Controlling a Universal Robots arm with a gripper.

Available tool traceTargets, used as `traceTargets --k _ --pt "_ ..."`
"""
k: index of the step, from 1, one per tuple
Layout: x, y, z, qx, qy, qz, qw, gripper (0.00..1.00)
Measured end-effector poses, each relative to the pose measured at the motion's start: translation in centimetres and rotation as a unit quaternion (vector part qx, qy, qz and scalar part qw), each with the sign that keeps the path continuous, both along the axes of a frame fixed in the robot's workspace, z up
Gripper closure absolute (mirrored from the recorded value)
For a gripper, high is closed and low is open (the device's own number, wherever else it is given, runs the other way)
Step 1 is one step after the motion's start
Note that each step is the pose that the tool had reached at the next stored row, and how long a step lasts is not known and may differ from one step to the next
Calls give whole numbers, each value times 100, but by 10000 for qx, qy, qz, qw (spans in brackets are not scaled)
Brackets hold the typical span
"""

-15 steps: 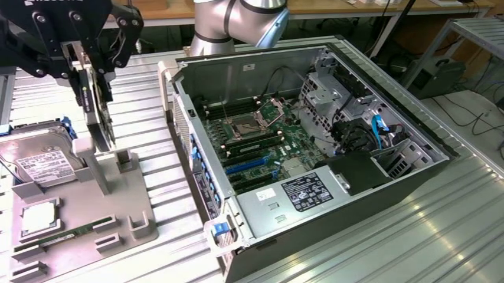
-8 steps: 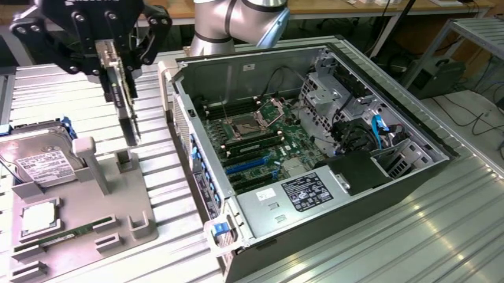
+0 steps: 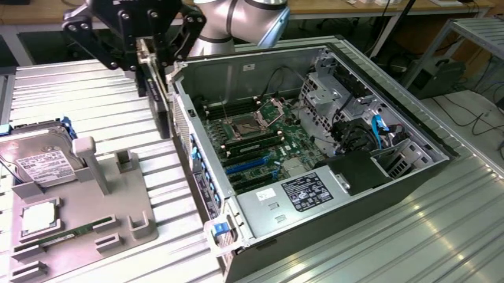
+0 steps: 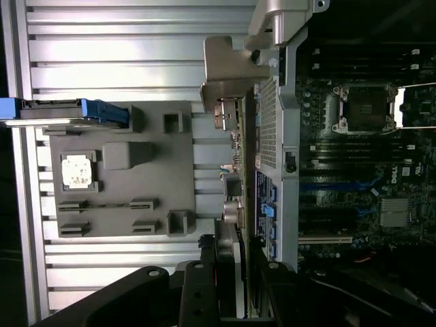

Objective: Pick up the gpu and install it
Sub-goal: 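Pick up the gpu and move the gpu toward the slot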

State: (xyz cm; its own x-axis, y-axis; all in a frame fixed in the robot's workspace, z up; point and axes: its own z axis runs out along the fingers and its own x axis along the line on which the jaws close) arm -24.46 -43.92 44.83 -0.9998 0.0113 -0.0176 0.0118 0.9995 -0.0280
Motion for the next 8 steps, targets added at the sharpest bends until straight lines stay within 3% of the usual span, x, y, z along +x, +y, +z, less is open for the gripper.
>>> traceTargets --k 8 --pt "332 0 -1 0 0 5 10000 71"
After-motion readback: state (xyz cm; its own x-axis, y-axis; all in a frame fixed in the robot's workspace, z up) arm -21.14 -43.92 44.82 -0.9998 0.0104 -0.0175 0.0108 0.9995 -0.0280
